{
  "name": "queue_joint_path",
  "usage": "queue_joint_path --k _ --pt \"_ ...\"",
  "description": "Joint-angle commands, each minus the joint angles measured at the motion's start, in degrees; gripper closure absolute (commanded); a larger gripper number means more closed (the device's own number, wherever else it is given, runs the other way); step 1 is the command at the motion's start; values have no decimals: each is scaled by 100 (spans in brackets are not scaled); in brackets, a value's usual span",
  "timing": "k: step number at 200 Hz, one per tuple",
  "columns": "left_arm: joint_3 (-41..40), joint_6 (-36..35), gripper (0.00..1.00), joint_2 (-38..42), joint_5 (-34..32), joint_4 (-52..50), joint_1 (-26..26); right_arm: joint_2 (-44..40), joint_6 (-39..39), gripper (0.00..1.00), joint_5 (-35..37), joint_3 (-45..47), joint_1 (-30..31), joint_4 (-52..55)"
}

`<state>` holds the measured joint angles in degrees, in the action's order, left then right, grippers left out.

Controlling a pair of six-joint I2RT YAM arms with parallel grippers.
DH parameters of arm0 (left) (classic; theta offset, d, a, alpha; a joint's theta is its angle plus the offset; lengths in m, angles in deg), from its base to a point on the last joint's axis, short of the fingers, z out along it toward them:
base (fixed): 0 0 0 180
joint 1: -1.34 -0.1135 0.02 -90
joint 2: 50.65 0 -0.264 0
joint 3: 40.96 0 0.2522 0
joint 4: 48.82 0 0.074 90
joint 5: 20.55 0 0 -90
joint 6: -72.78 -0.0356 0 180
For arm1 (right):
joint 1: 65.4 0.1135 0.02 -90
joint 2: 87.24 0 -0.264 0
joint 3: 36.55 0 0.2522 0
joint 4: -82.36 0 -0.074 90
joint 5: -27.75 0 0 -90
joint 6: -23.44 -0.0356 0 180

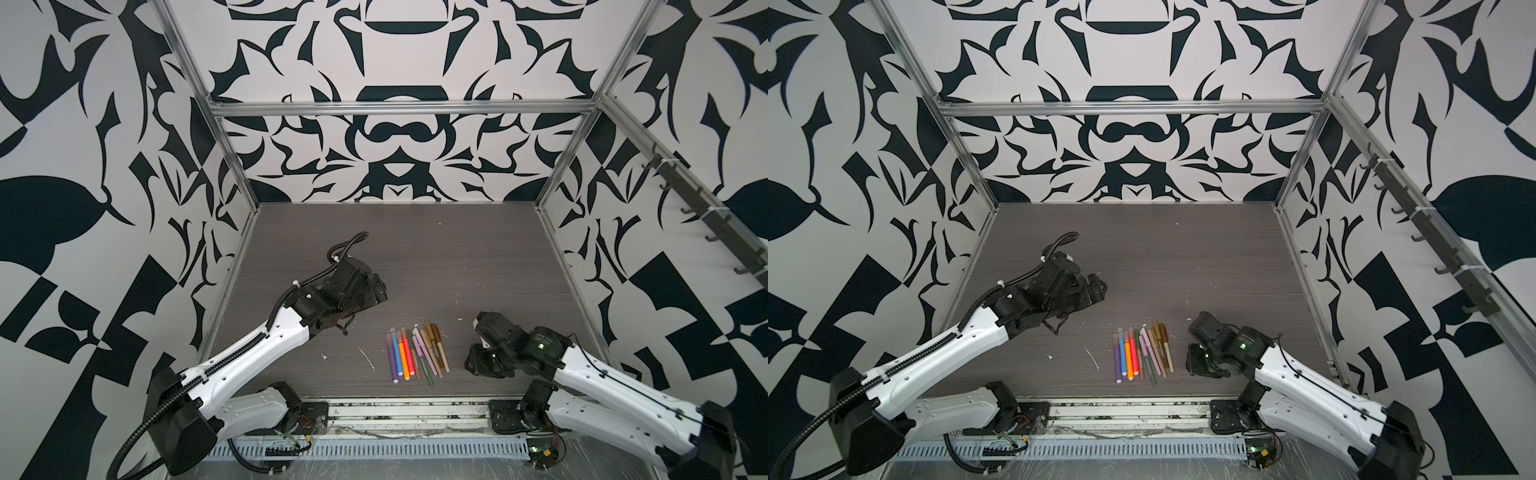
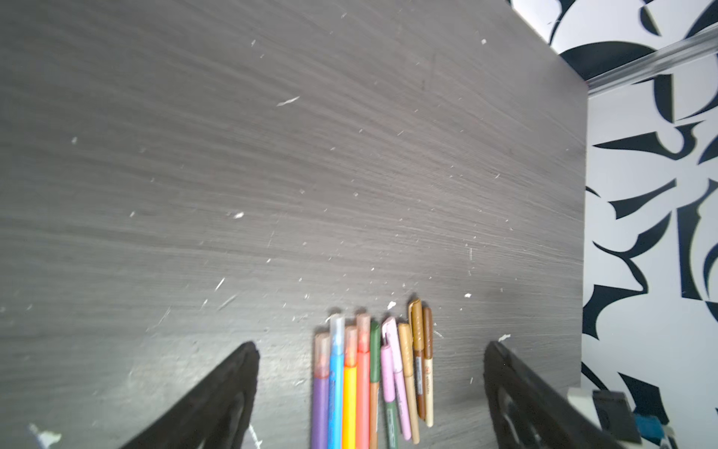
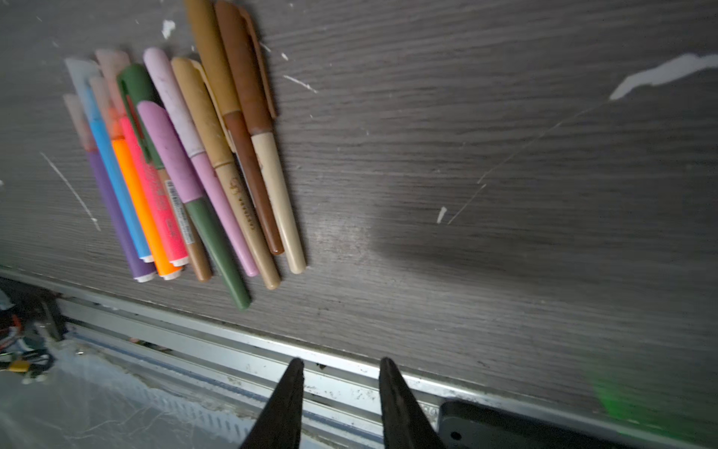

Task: Remove pen caps from pens
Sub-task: Pick up the pen from the bottom-center of the table.

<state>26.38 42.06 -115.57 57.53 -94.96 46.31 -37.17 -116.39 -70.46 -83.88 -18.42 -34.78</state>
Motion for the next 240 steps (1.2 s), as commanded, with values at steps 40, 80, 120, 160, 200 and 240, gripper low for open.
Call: queue_joint_path --k 40,80,120,160,200,240 --pt "-375 1118 11 437 -192 -236 59 385 881 69 -96 -11 30 -633" --pt "-283 1206 11 518 -429 -337 129 553 1283 69 -76 -36 31 -809" --pt "-143 1248 11 457 -646 -426 282 1046 1370 70 -161 6 39 -1051" --pt "-162 1261 10 354 -646 -368 306 1454 1397 70 -279 -10 49 -1319" --pt "-93 1174 10 292 -631 -328 310 1786 1348 71 -323 -2 82 -1554" --pt "-184 1230 9 400 -540 -347 311 2004 1326 71 -300 78 142 -1796"
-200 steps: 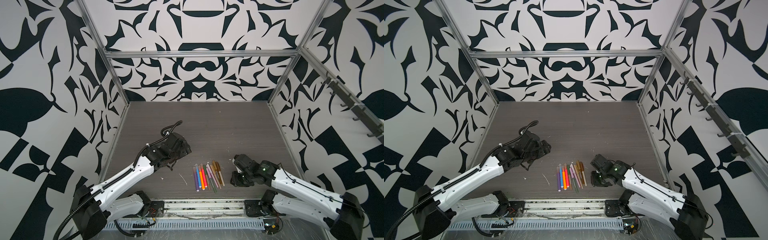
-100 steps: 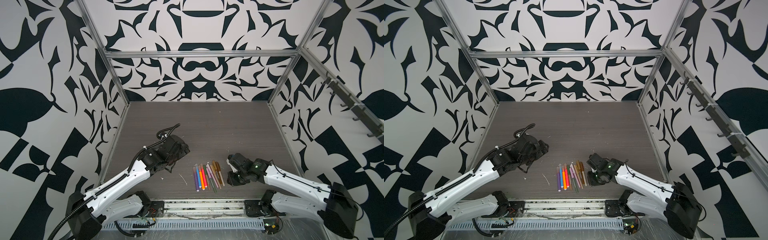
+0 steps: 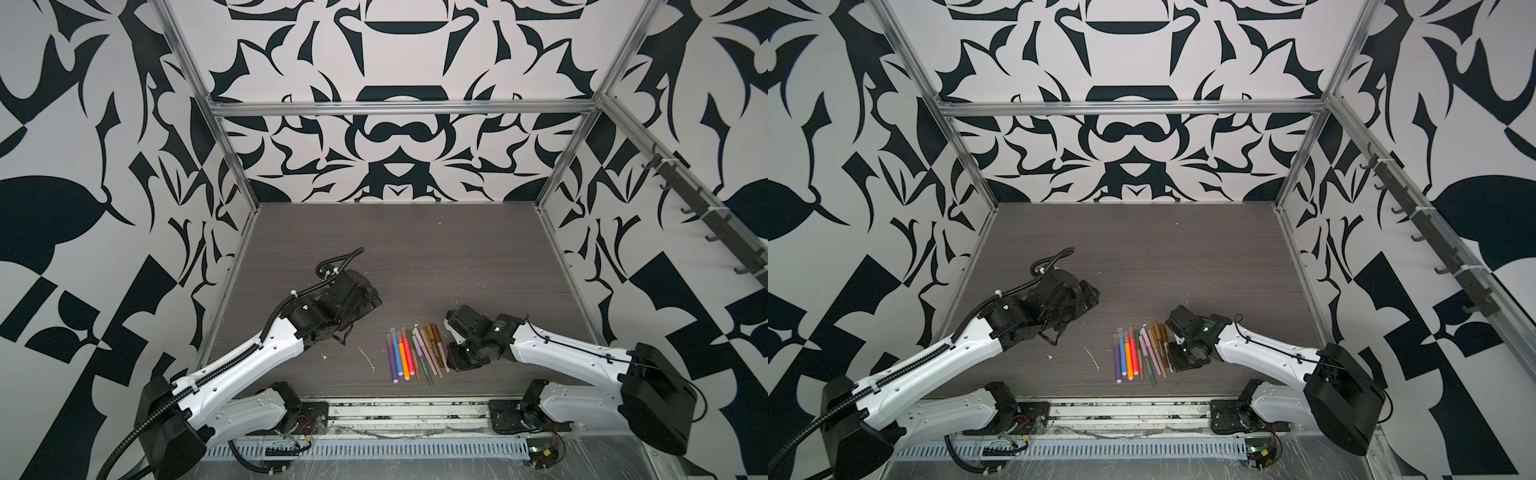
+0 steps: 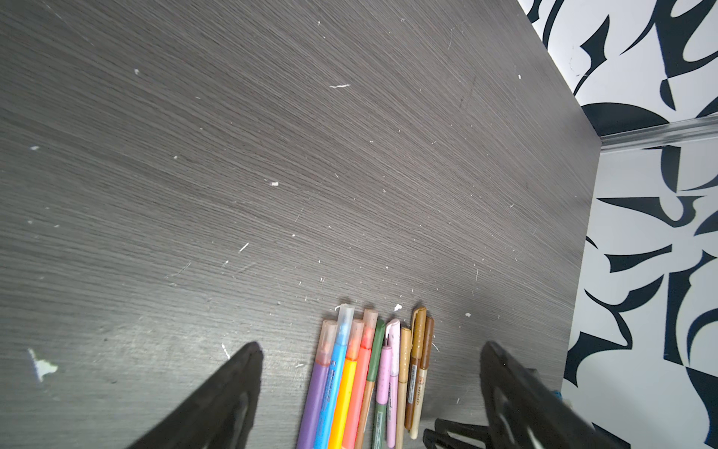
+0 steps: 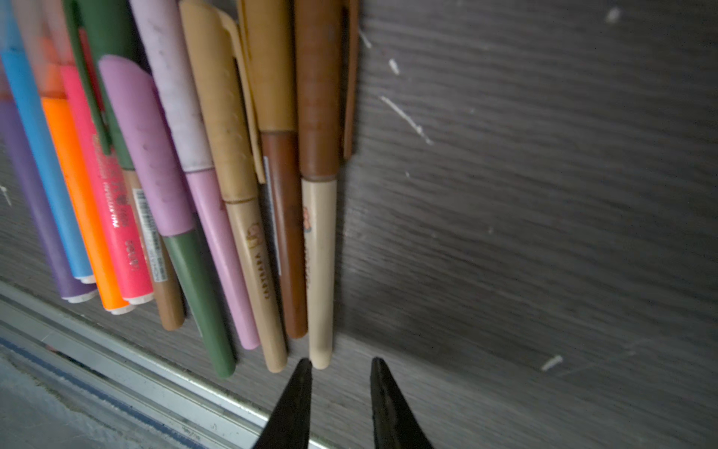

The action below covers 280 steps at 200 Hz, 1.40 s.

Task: Remove pen caps from pens
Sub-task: Pick up the pen from the bottom-center of the table.

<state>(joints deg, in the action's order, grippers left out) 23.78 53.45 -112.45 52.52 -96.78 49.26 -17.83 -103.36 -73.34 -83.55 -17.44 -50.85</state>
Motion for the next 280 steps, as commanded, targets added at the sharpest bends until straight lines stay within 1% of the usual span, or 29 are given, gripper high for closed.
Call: queue_joint_path --k 1,30,54,94,116,134,149,187,219,249,273,280 --pt "69 98 10 93 -44 -166 15 71 23 71 -9 45 45 -191" --pt "-33 210 9 222 -85 -163 33 172 12 71 111 54 63 -175" --pt "-86 254 9 274 -135 -166 42 437 87 71 241 -31 63 -135" --pt "-36 279 9 189 -119 -155 50 714 118 75 588 -156 59 97" --pt "16 297 9 160 -154 -162 81 647 121 79 721 -164 64 207" --pt "52 338 9 161 -199 -165 119 645 160 91 802 -235 61 407" --pt "78 392 9 162 -214 -160 130 591 231 100 687 -266 57 497" --pt "101 568 9 142 -228 -149 130 120 385 100 556 -594 60 968" --pt "28 822 7 53 -88 280 184 -190 553 100 331 -928 55 1190" --pt "316 957 7 -451 236 585 343 -206 616 100 -85 -1250 55 1032" --pt "804 968 7 -1073 400 676 560 -310 779 100 -434 -1526 53 959" --pt "937 991 7 -1382 401 737 627 -346 851 100 -521 -1583 55 959"
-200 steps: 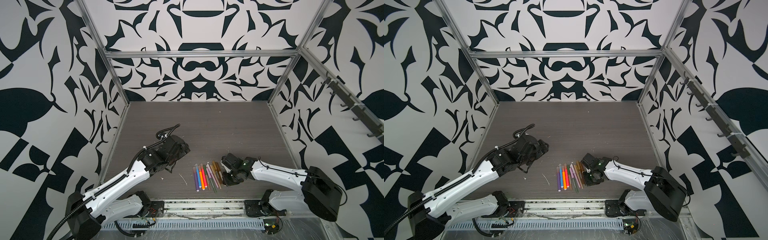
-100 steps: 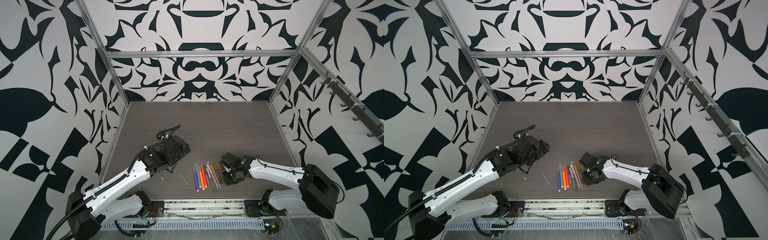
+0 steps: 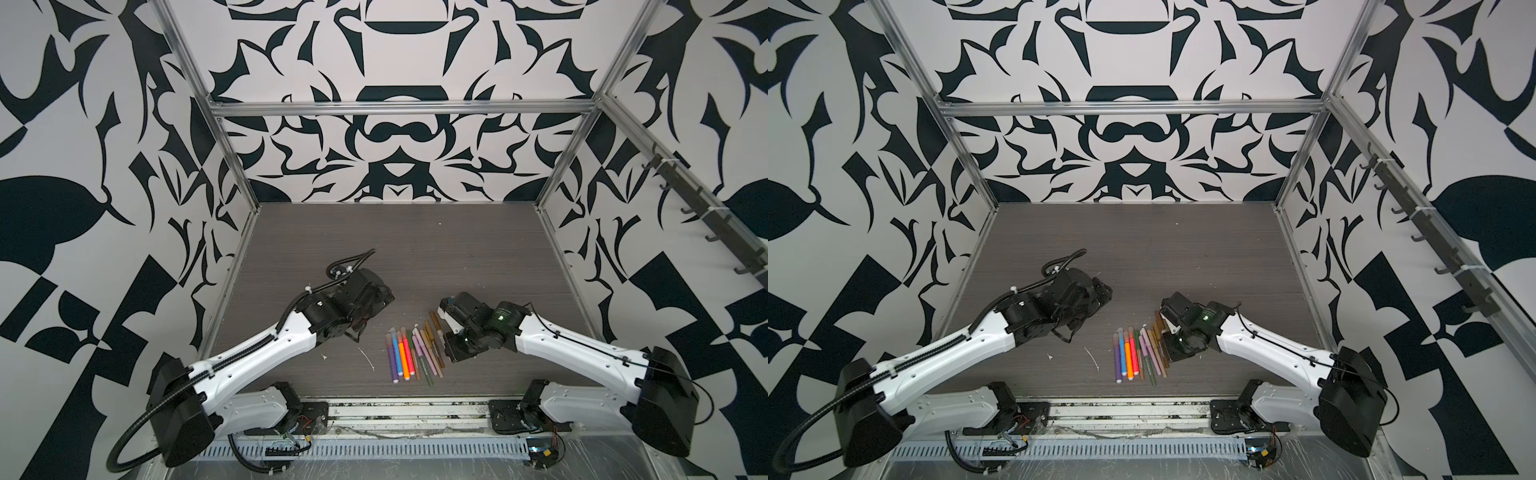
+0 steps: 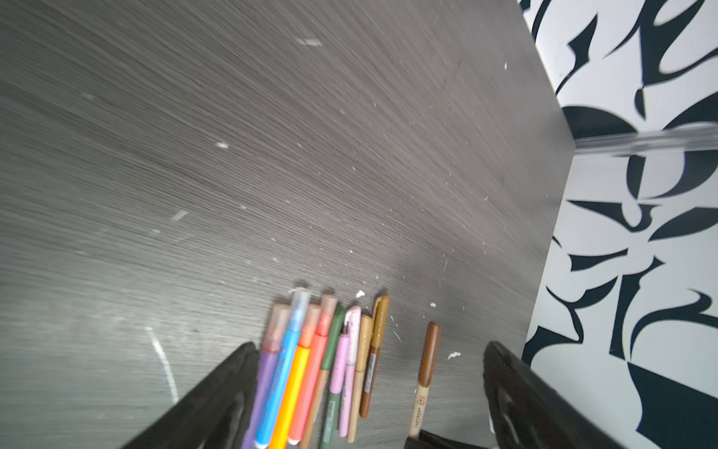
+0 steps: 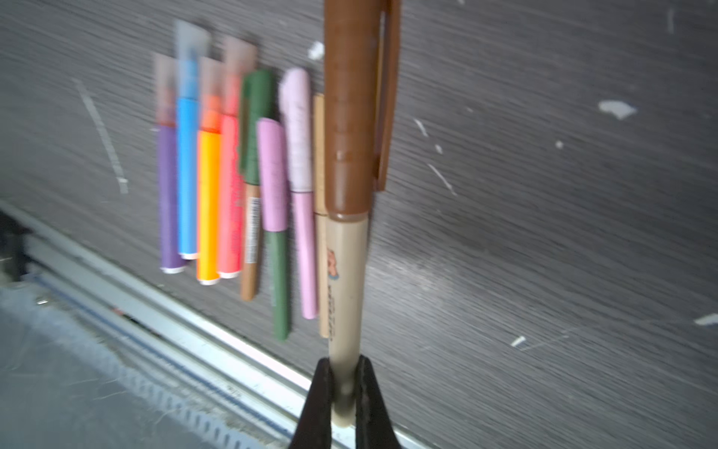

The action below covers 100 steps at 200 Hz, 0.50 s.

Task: Remove pen caps from pens
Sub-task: Pick up the pen from the bottom-center of the table.

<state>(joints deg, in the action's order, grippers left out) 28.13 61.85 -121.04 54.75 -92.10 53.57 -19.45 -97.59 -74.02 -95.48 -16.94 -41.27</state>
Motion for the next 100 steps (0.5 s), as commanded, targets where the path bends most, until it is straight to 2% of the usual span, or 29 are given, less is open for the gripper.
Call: queue_joint_path --k 1,37,65,100 --pt "521 148 7 -552 182 283 207 -186 282 100 -460 -397 5 2" --pt "1089 322 8 -1232 247 397 449 -354 453 100 -722 -430 -4 28" --pt "1106 574 24 -1286 252 364 528 -608 311 100 -870 -427 -17 18" --pt "1091 806 22 -1273 272 357 554 -743 238 100 -1141 -462 -14 -193"
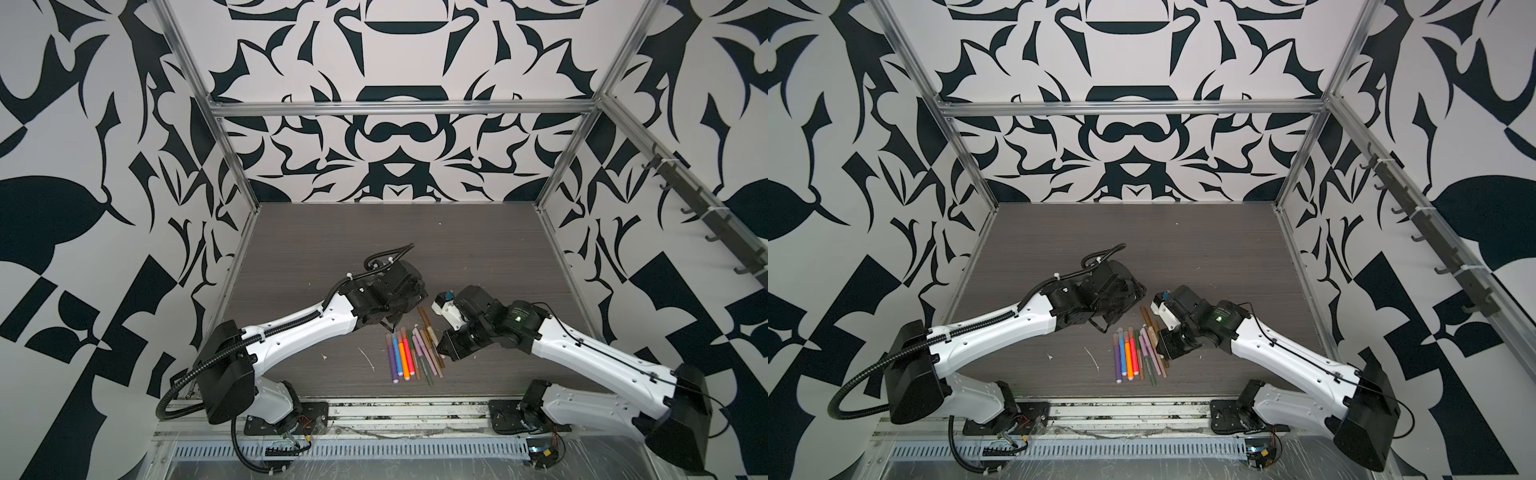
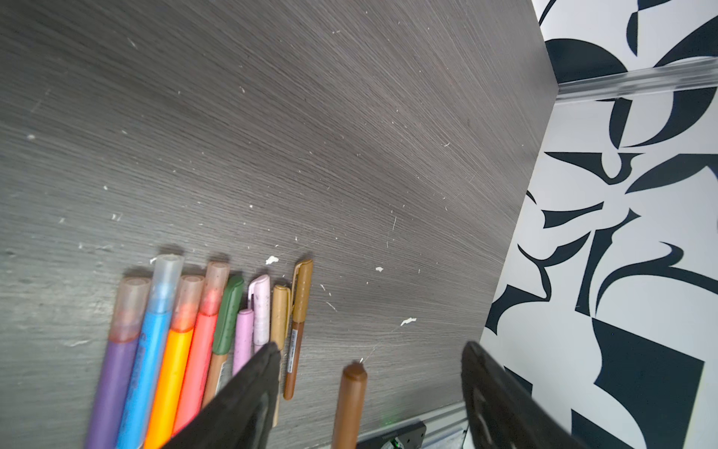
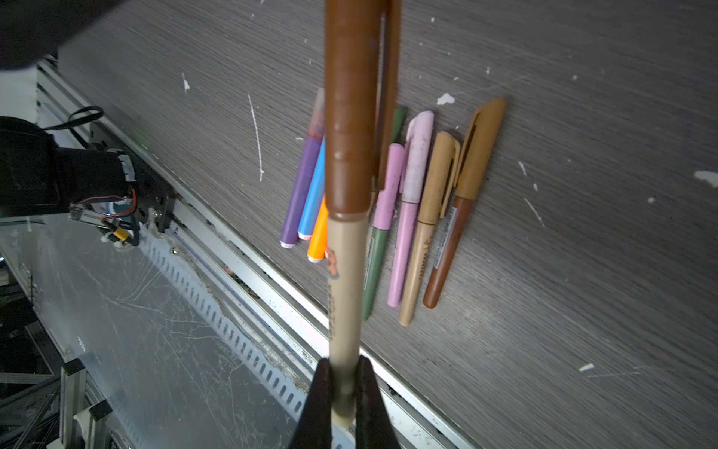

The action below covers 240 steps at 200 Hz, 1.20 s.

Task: Remove pen caps from pens
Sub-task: Pick up the pen from the bottom-center of the table, then open the pen cap on the pen.

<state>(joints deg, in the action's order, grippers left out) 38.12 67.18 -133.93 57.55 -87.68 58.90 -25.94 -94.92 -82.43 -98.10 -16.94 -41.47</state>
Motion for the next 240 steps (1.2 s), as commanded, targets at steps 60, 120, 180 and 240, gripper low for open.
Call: queue_joint_path --k 60,120,180,240 --pt "289 182 43 -317 320 6 27 198 -31 100 -331 -607 -114 -162" --pt "-157 90 73 -70 462 449 -13 758 133 100 -567 -1038 -459 -156" --pt "-251 -115 90 -176 877 712 -101 1048 322 100 -750 -1319 -677 -75" --pt "-174 -688 100 92 1313 470 -632 749 299 69 -583 -1334 -755 -73"
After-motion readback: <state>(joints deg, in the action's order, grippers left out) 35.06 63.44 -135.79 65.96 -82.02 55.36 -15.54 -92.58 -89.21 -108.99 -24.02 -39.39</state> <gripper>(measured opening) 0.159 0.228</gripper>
